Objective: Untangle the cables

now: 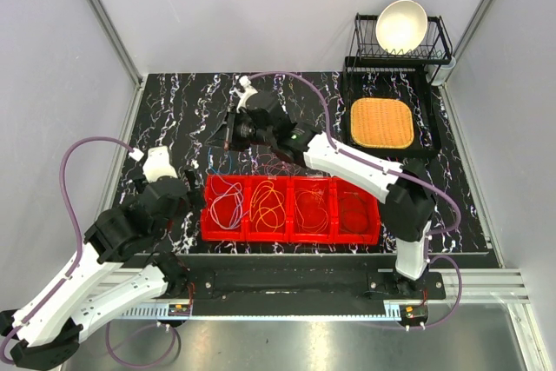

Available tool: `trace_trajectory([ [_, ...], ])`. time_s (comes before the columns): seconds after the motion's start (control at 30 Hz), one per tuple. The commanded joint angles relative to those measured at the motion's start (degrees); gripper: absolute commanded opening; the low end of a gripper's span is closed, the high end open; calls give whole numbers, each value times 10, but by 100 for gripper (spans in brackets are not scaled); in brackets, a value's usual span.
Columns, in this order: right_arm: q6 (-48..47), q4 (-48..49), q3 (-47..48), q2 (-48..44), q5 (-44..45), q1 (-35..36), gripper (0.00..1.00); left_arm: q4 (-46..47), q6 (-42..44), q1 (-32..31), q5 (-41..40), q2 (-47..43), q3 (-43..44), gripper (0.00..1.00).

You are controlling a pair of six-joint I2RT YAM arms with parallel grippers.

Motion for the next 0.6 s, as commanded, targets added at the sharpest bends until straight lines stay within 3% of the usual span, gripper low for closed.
trace_trajectory([
  [0.0, 10, 35, 24, 12, 34, 7, 0, 24, 1, 2, -19, 2, -4, 87],
  [0.37, 23, 39, -1, 27, 104, 6, 0, 23, 0, 3, -22, 7, -3, 86],
  [0.57, 42, 101, -83, 5, 123, 9, 0, 23, 2, 2, -19, 21, -2, 84],
])
